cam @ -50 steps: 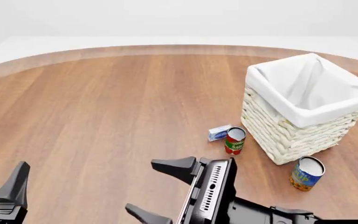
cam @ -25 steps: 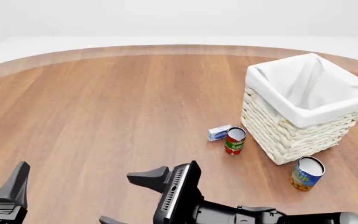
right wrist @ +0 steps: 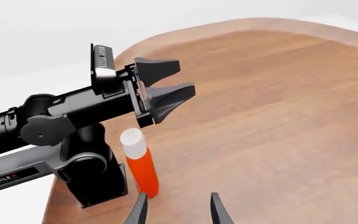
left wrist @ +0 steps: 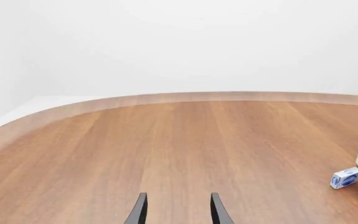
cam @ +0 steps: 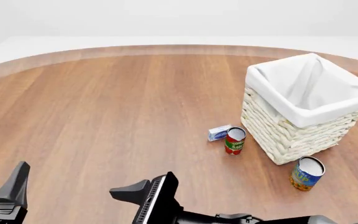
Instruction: Pick up the ketchup, and put it in the basket.
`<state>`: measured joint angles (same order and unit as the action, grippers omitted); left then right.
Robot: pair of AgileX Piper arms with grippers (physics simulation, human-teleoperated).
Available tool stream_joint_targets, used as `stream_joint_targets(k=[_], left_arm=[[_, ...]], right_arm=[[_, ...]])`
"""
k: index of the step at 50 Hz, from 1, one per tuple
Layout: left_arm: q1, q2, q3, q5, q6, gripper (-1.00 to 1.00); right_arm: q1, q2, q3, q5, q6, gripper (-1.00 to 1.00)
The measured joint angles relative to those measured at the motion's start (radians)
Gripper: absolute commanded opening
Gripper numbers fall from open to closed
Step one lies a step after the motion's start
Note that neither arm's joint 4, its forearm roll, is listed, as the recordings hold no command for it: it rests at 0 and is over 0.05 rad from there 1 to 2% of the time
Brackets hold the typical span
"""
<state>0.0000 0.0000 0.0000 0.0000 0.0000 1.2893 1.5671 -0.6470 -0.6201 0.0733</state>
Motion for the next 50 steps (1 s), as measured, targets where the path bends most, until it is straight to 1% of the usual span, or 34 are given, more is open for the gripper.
stream_joint_targets(k=[14, 26, 38, 50], left_arm=[[0.000, 0.000, 0.000, 0.000, 0.000, 1.00], [0.000, 0.000, 0.000, 0.000, 0.000, 1.00], [0.000, 0.000, 0.000, 0.000, 0.000, 1.00], [0.000, 0.000, 0.000, 0.000, 0.000, 1.00]], right_arm=[[0.036, 0.032, -0.018, -0.022, 0.019, 1.00], [0.063, 0.057, -0.047, -0.017, 0.028, 1.00], [0.072, 0.095, -0.085, -0.007, 0.036, 1.00], [0.086, 0.151, -0.125, -0.008, 0.065, 1.00]])
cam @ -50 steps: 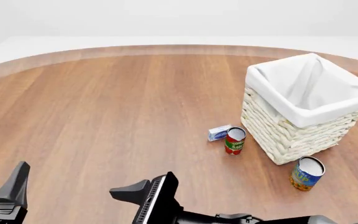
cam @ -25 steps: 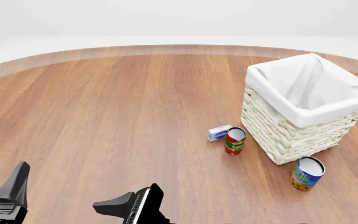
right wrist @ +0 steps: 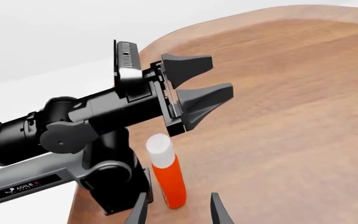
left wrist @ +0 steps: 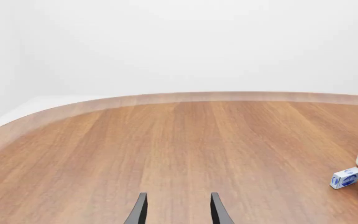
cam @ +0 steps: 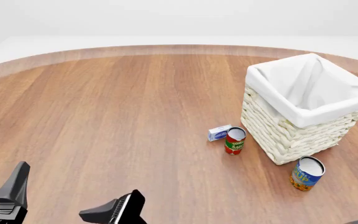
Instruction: Pick up the ketchup, and put it in the basket.
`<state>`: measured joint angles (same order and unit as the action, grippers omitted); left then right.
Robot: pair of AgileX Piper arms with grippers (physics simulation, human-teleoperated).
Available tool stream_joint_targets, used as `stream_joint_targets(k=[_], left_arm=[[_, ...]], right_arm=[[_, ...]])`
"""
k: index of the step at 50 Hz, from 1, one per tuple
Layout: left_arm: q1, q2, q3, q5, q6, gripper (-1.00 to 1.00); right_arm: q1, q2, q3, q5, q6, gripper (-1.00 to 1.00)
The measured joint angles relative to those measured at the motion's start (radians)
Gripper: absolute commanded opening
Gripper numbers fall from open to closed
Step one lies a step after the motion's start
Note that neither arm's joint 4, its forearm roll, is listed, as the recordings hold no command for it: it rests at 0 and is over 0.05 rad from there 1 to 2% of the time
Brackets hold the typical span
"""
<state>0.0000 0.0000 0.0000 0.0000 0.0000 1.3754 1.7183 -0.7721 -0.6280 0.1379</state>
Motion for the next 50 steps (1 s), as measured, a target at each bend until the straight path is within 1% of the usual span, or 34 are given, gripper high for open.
stream_joint_targets(k=[28, 50], left_arm=[[0.000, 0.000, 0.000, 0.000, 0.000, 1.00], [0.000, 0.000, 0.000, 0.000, 0.000, 1.00]], right_arm=[[0.035, 0.063, -0.060, -0.031, 0.070, 1.00], [0.067, 0.096, -0.091, -0.039, 0.090, 1.00]])
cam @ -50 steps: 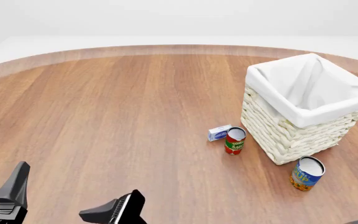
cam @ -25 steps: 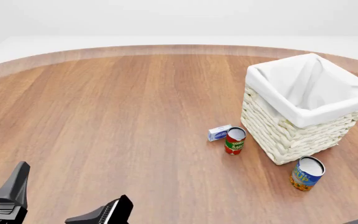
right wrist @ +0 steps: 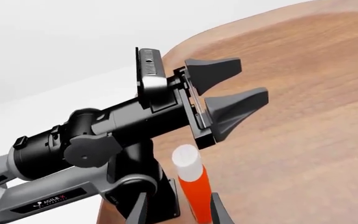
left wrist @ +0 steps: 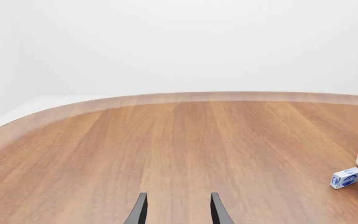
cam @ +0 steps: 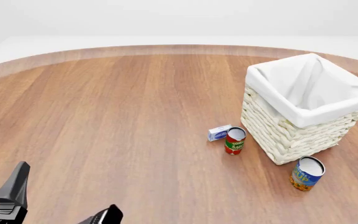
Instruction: Pick up the ketchup, and put it in the basket.
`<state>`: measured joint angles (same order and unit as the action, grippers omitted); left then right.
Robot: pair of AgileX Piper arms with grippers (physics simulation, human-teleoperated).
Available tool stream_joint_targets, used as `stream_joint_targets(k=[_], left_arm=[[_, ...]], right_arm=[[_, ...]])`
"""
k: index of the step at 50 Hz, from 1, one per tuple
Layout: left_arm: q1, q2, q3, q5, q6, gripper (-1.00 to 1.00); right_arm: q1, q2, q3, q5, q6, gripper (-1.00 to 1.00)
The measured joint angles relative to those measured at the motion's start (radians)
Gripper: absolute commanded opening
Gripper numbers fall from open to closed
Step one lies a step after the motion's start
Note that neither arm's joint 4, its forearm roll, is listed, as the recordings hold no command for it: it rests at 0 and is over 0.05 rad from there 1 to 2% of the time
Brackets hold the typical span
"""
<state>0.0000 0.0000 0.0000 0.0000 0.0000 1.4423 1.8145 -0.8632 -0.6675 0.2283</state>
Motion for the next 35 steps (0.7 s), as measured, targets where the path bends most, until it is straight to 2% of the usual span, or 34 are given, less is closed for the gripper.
stream_joint_targets(k=[35], left_arm=[[0.000, 0.000, 0.000, 0.000, 0.000, 1.00]], right_arm=[[-0.025, 0.116, -0.125, 0.041, 0.028, 1.00]])
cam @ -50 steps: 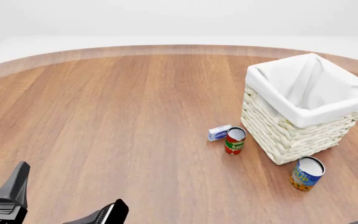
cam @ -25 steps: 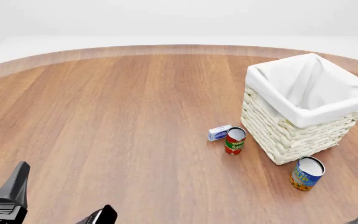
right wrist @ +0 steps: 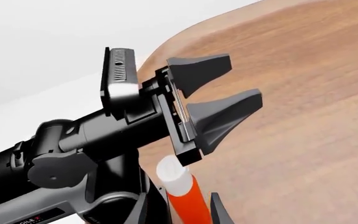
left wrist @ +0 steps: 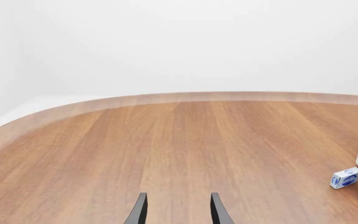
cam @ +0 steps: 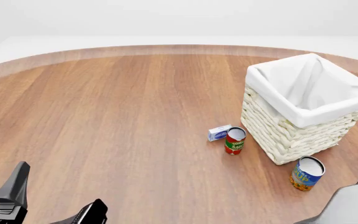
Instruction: Pick up the ketchup, and put it in the basket.
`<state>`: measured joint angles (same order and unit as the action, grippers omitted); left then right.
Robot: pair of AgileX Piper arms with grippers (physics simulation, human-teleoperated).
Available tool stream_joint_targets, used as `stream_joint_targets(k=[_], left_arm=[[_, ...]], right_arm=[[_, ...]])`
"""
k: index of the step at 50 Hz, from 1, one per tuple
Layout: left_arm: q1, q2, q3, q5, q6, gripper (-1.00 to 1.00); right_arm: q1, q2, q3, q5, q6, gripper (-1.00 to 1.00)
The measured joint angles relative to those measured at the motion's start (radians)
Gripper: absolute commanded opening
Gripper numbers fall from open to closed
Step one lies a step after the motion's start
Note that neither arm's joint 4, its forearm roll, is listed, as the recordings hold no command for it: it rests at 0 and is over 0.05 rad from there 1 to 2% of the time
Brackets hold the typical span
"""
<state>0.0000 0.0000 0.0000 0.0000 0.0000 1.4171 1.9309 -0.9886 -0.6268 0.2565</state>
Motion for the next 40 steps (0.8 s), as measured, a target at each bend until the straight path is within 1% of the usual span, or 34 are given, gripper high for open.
stream_joint_targets(k=[15, 40], left_arm=[[0.000, 0.000, 0.000, 0.000, 0.000, 1.00], [0.000, 0.000, 0.000, 0.000, 0.000, 1.00]], right_arm=[[0.009, 0.047, -0.023, -0.013, 0.018, 1.00], [0.011, 0.104, -0.065, -0.028, 0.033, 1.00]])
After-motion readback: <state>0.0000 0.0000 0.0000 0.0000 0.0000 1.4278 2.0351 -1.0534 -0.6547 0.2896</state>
